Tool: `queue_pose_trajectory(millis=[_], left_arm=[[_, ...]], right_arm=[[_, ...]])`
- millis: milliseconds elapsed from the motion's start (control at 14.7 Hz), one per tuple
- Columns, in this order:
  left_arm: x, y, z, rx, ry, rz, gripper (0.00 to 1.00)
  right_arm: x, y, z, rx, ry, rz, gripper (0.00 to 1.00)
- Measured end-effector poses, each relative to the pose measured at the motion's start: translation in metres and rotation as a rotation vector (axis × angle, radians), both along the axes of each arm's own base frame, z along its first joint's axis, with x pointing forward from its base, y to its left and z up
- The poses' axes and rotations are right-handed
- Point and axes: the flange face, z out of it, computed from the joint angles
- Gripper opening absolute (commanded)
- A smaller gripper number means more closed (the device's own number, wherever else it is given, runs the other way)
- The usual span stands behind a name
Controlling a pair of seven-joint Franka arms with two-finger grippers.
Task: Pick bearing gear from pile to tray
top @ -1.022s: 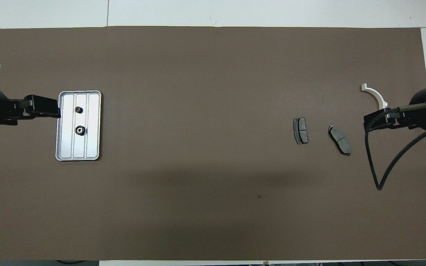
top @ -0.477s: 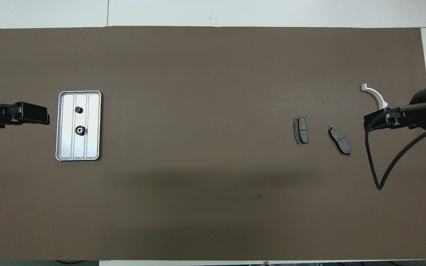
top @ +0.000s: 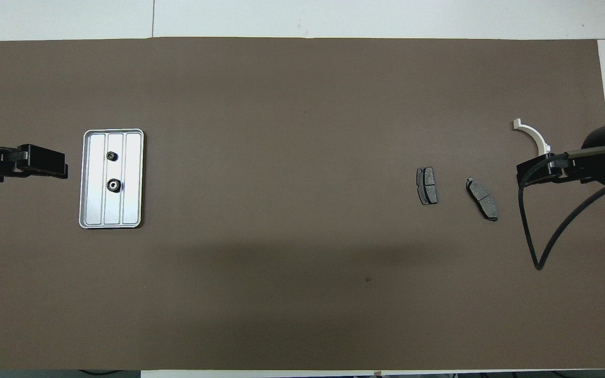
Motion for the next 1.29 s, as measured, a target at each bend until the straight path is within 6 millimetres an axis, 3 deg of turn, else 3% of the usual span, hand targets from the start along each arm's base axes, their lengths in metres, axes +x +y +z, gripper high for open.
queue_pose_trajectory(millis=[817, 1294], left_arm=[[-0.002, 0.003, 0.0, 0.003, 0.023, -0.041, 1.0], [0.013, 0.001, -0.005, -0.006, -0.06, -0.044, 1.0]], right_arm=[[-0.002, 0.002, 0.005, 0.0, -0.009, 0.004, 1.0], [-0.001, 0.003, 0.006, 0.001, -0.019, 0.005, 1.0]])
